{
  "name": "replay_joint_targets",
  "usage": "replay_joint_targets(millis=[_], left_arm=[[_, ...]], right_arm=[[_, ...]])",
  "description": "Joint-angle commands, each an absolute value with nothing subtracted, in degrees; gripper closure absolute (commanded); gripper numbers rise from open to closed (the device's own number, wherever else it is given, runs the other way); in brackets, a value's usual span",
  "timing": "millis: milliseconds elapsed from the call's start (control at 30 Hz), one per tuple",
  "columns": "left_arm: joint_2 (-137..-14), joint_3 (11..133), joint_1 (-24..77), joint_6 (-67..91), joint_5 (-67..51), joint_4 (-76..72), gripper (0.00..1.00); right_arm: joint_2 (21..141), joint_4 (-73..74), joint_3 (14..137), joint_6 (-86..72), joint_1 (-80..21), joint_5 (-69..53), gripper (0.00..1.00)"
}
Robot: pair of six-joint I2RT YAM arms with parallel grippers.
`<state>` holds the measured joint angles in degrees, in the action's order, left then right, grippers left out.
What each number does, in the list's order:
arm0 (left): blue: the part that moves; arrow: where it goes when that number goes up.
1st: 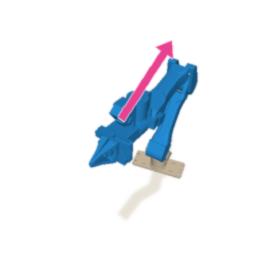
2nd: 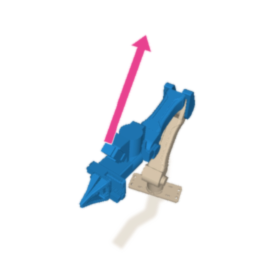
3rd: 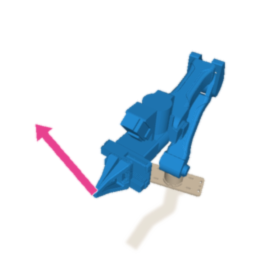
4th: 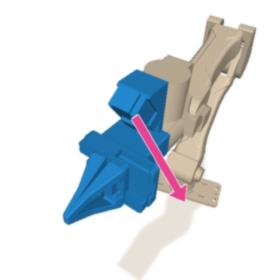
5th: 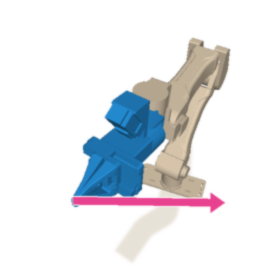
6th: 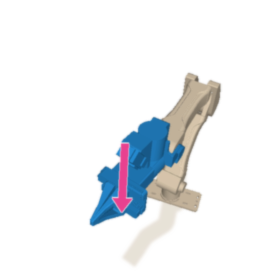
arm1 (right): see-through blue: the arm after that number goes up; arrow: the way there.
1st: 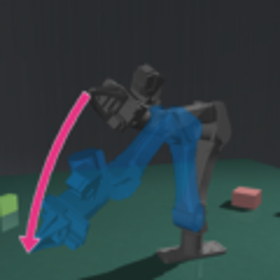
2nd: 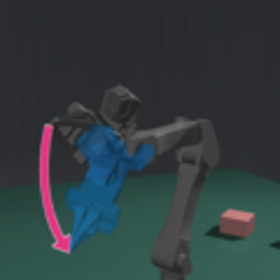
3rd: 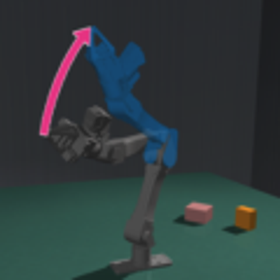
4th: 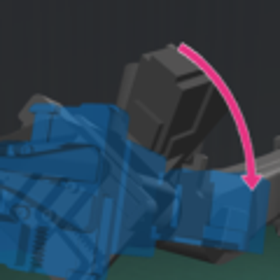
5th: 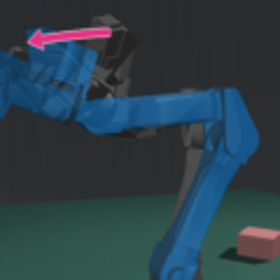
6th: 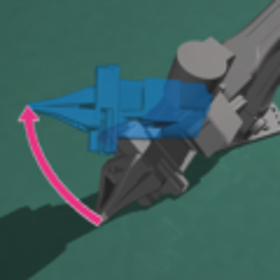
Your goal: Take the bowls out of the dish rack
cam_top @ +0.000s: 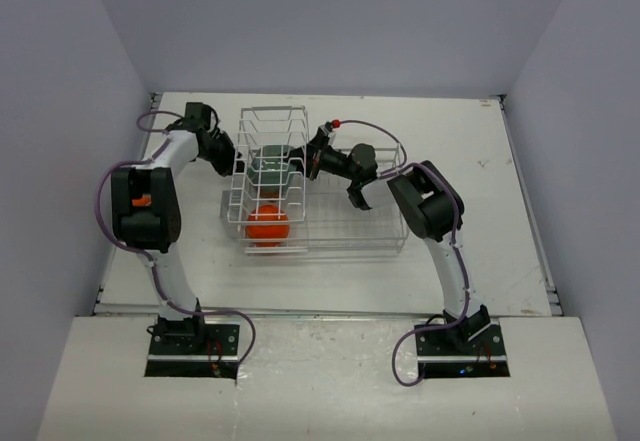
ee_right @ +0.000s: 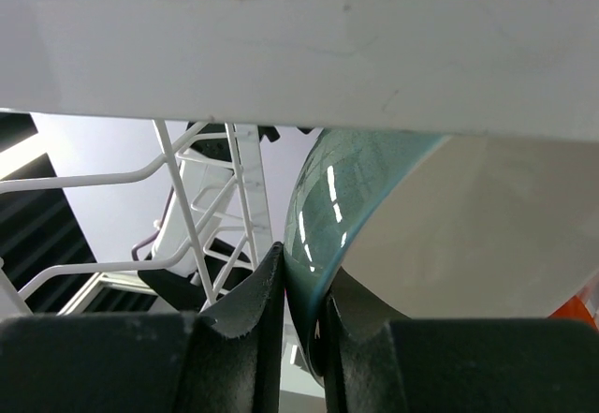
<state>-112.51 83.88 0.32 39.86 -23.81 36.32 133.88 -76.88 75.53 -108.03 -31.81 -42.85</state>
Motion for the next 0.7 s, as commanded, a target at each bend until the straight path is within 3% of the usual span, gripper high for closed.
replay_joint_targets(millis=[0, 667], left_arm=[[-112.24, 86.13, 0.79, 40.69, -29.27, 33.75, 1.00], [-111.97, 86.22, 0.00, 41.39, -30.59, 32.52, 1.00]], right_arm=[[132.10, -87.71, 74.97, -108.28, -31.90, -44.47, 1.00], [119.71, -88.51, 70.84, -107.32, -29.71, -49.48, 1.00]])
